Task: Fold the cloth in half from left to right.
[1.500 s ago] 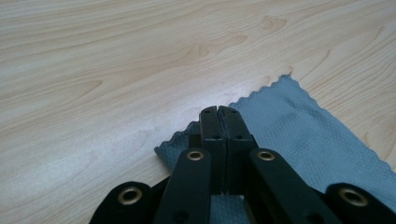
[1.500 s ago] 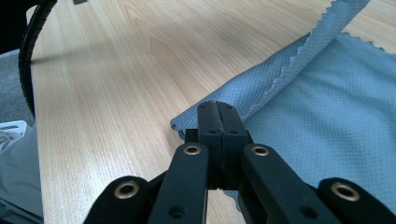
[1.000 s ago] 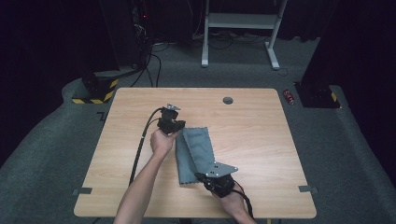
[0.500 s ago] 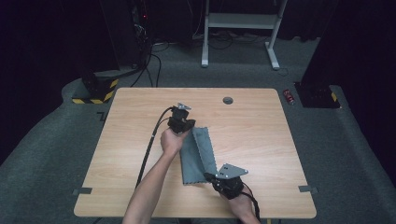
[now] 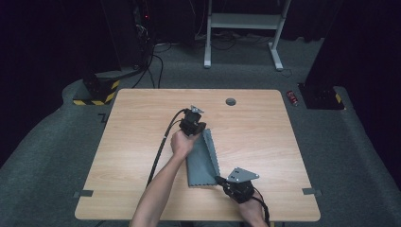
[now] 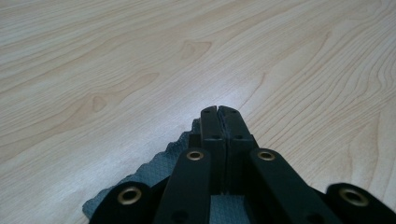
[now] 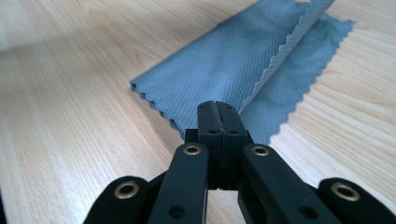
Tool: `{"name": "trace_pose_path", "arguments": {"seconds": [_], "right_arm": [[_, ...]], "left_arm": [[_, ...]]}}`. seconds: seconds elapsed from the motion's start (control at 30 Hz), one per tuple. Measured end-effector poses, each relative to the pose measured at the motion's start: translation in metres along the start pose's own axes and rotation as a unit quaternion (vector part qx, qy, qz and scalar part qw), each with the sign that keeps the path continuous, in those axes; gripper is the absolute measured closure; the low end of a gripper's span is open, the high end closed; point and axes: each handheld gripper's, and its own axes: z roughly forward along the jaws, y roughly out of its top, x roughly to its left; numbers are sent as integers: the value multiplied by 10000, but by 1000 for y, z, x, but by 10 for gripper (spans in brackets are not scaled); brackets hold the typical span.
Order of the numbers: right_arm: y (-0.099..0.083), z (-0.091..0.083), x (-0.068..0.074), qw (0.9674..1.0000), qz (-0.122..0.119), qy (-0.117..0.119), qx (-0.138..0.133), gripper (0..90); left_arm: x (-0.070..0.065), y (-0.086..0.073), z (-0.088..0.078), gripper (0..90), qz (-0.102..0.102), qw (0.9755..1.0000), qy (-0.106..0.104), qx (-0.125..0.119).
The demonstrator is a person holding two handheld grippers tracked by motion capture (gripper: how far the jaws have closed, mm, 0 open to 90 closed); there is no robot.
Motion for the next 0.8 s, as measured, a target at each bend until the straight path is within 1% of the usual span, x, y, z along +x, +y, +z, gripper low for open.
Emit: {"name": "trace_pose_path", "arguments": {"seconds": [0.03,0.07,0.17,0.33,0.37,0.4,0.5,0.57,0.63,0.7,0.73,0.77,0.8], "right_arm": [[-1,0,-1,10000,23,-15,24,900],[-3,-1,-2,10000,33,-12,39,900],[-6,-1,-4,9999,85,-25,89,900],[-9,1,-7,9998,133,-34,173,900],[-9,1,-7,9997,129,-30,183,900],[-10,2,-7,9997,134,-30,211,900],[-10,3,-8,9996,149,-26,253,900],[-11,4,-9,9994,171,-37,284,900],[-12,4,-10,9993,204,-60,312,899],[-13,4,-11,9991,257,-67,339,894],[-14,4,-12,9990,275,-77,340,893],[-14,5,-13,9988,311,-87,356,886],[-14,5,-14,9987,334,-110,363,860]], "left_arm": [[-2,0,2,893,-9,10000,-12,4],[-2,1,3,893,43,10000,5,21],[-6,0,8,892,94,9999,36,96],[-7,-1,13,891,90,9998,66,153],[-7,-1,14,891,127,9998,85,160],[-7,-1,14,891,105,9998,72,176],[-8,-2,18,889,158,9996,114,221],[-8,-3,20,889,148,9995,106,262],[-8,-4,22,885,102,9996,118,253],[-8,-4,22,855,90,9996,125,246],[-7,-4,22,832,53,9996,129,234],[-7,-4,21,784,12,9997,134,212],[-6,-3,20,715,3,9997,161,203]]}}
